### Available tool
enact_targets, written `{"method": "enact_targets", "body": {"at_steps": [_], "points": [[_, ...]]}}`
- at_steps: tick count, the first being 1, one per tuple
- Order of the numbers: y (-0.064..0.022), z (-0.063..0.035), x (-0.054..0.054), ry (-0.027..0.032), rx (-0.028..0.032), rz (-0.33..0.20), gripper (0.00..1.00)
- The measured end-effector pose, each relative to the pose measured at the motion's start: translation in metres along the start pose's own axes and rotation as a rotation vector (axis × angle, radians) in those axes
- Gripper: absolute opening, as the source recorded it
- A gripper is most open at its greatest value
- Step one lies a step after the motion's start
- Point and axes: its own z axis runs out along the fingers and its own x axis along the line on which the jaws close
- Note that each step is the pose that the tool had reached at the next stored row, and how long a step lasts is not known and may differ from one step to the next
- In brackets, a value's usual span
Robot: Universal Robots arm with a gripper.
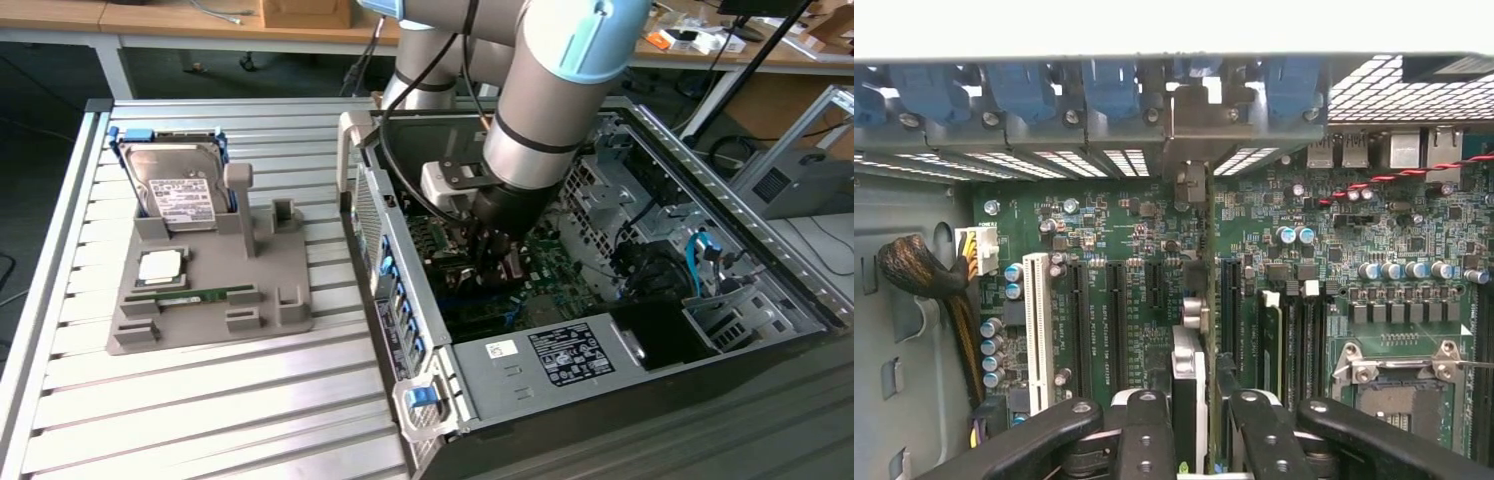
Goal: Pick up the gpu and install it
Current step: 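Insert the gpu into the slot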
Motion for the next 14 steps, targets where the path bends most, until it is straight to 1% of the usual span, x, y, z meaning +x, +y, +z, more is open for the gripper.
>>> {"method": "enact_targets", "body": {"at_steps": [1, 2, 3, 4, 14], "points": [[0.0000, 0.0002, -0.0002, 0.0031, 0.0001, 0.000, 0.27], [-0.0001, 0.0004, -0.0008, 0.0146, 0.0005, 0.000, 0.27], [-0.0003, 0.0005, -0.0017, 0.0247, 0.0006, 0.000, 0.27], [-0.0004, 0.0005, -0.0025, 0.0295, 0.0007, 0.000, 0.27], [-0.0005, 0.0008, -0.0033, 0.0302, 0.0006, 0.000, 0.27]]}}
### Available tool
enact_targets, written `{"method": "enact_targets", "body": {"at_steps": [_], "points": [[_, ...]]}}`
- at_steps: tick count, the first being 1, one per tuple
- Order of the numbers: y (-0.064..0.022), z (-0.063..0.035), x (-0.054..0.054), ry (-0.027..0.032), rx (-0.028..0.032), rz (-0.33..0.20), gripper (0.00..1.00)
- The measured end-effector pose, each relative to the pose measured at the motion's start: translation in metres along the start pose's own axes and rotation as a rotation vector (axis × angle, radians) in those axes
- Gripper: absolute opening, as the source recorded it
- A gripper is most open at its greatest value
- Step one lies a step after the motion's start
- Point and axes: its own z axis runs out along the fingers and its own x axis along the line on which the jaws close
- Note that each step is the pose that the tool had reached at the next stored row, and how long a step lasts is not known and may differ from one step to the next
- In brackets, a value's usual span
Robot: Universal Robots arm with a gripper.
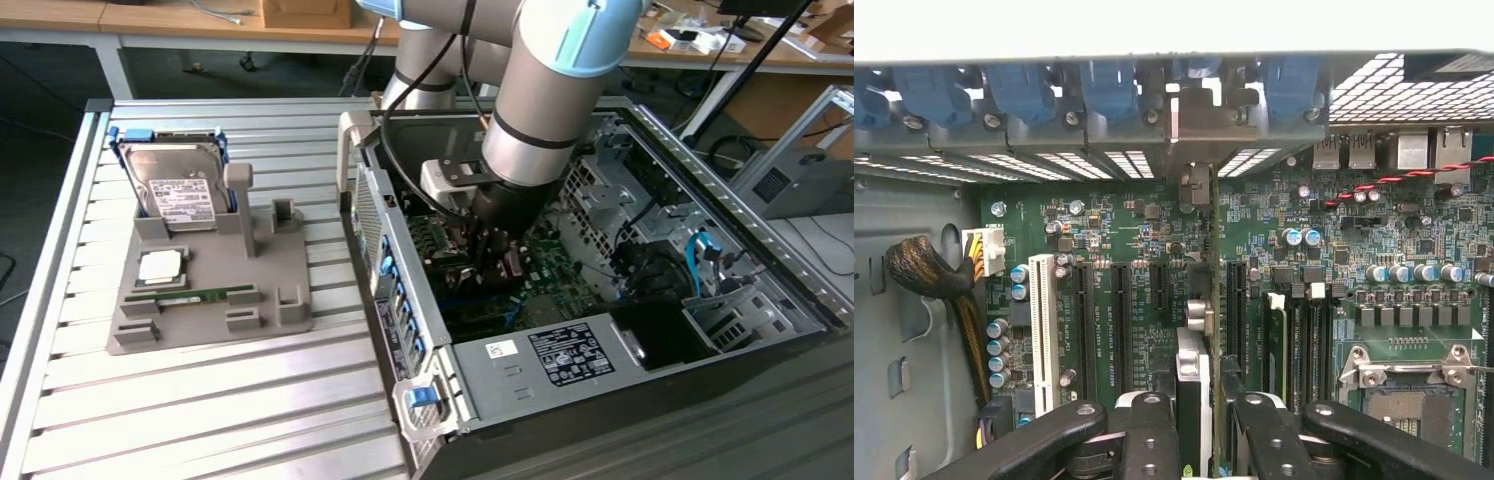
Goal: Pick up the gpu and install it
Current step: 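Insert the gpu into the slot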
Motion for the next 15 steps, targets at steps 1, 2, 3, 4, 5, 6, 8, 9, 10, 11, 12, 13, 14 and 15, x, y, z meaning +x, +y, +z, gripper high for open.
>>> {"method": "enact_targets", "body": {"at_steps": [1, 2, 3, 4, 5, 6, 8, 9, 10, 11, 12, 13, 14, 15], "points": [[0.0000, 0.0001, 0.0000, -0.0002, 0.0000, 0.000, 0.27], [0.0000, 0.0001, 0.0000, 0.0002, 0.0001, 0.000, 0.27], [0.0000, -0.0001, 0.0000, 0.0010, 0.0002, 0.000, 0.27], [-0.0001, -0.0003, -0.0001, 0.0016, 0.0004, 0.000, 0.27], [-0.0001, -0.0007, -0.0001, 0.0024, 0.0006, 0.000, 0.27], [-0.0001, -0.0009, -0.0001, 0.0038, 0.0006, 0.000, 0.27], [0.0000, -0.0013, -0.0002, 0.0098, 0.0004, 0.000, 0.27], [0.0000, -0.0012, -0.0005, 0.0124, 0.0004, 0.000, 0.27], [0.0000, -0.0013, -0.0009, 0.0148, 0.0005, 0.000, 0.27], [0.0000, -0.0013, -0.0012, 0.0173, 0.0005, 0.000, 0.27], [0.0000, -0.0014, -0.0019, 0.0215, 0.0005, 0.000, 0.27], [0.0000, -0.0014, -0.0025, 0.0244, 0.0006, 0.000, 0.27], [0.0000, -0.0014, -0.0030, 0.0254, 0.0005, 0.000, 0.27], [-0.0001, -0.0015, -0.0035, 0.0255, 0.0005, 0.000, 0.27]]}}
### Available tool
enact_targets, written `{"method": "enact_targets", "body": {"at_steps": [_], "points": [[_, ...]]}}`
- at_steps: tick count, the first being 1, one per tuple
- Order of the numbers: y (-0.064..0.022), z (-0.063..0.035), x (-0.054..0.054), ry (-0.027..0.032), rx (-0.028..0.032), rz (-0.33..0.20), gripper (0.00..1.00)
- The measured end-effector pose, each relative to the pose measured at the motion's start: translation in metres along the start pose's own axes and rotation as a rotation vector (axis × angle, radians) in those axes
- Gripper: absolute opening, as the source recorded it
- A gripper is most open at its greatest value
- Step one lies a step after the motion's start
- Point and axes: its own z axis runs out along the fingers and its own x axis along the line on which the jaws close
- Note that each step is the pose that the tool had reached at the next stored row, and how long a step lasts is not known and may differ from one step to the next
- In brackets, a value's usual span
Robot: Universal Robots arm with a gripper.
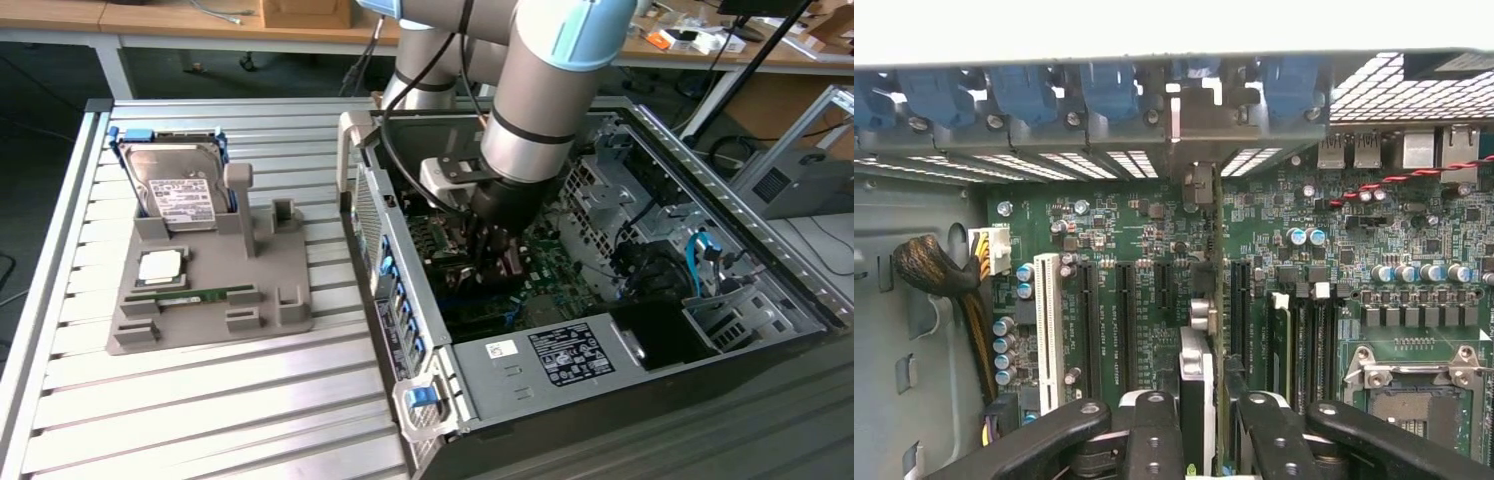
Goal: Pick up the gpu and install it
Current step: 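Insert the gpu into the slot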
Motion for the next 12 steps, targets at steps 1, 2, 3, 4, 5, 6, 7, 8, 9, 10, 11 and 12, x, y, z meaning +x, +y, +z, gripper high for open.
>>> {"method": "enact_targets", "body": {"at_steps": [1, 2, 3, 4, 5, 6, 7, 8, 9, 10, 11, 12], "points": [[0.0000, 0.0000, -0.0003, 0.0002, -0.0001, 0.000, 0.27], [0.0000, 0.0002, -0.0004, 0.0002, -0.0005, 0.000, 0.27], [0.0001, 0.0007, -0.0004, 0.0004, -0.0017, 0.000, 0.27], [0.0001, 0.0010, -0.0004, 0.0005, -0.0025, 0.000, 0.27], [0.0001, 0.0019, -0.0005, 0.0005, -0.0037, 0.000, 0.27], [0.0000, 0.0033, -0.0006, -0.0009, -0.0041, 0.000, 0.27], [0.0000, 0.0038, -0.0006, -0.0002, -0.0054, 0.000, 0.27], [0.0000, 0.0039, -0.0005, -0.0001, -0.0056, 0.000, 0.27], [0.0000, 0.0038, -0.0005, 0.0000, -0.0057, 0.000, 0.27], [0.0000, 0.0039, -0.0005, 0.0000, -0.0056, 0.000, 0.27], [0.0000, 0.0040, -0.0005, -0.0004, -0.0055, 0.000, 0.27], [0.0000, 0.0042, -0.0004, -0.0011, -0.0056, 0.000, 0.27]]}}
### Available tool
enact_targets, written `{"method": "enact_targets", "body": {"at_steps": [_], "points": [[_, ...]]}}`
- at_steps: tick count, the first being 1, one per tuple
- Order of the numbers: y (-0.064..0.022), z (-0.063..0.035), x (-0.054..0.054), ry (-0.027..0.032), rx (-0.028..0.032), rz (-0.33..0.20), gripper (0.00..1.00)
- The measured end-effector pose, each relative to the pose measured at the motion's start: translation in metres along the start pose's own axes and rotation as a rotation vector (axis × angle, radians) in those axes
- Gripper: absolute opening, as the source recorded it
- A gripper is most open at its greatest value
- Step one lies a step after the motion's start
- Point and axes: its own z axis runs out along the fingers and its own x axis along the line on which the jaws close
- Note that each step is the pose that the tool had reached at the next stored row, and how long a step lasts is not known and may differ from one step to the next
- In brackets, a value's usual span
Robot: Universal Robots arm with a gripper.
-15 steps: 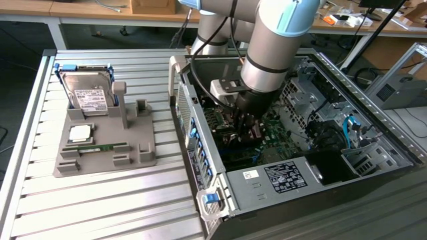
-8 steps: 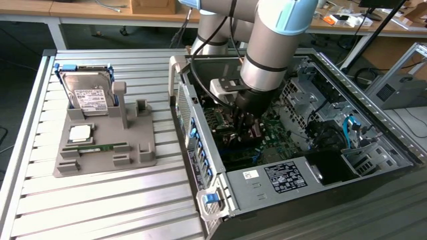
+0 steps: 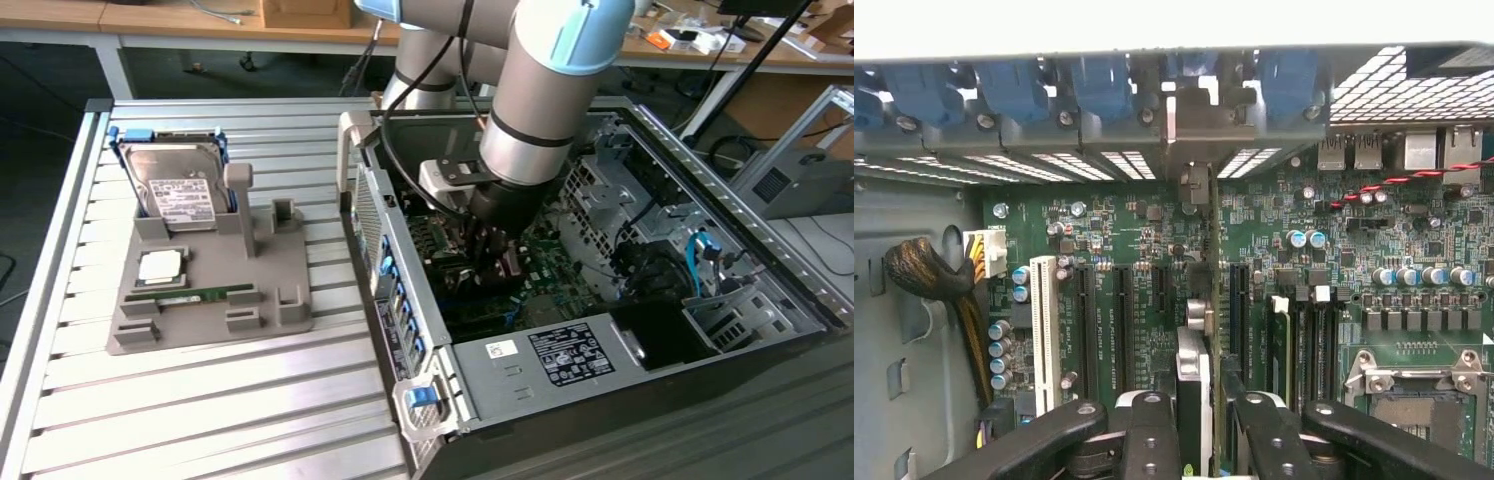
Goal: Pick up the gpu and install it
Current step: 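Insert the gpu into the slot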
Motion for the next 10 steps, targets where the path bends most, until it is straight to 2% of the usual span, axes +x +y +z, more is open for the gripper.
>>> {"method": "enact_targets", "body": {"at_steps": [10], "points": [[0.0000, 0.0012, 0.0034, -0.0113, -0.0001, 0.000, 0.27]]}}
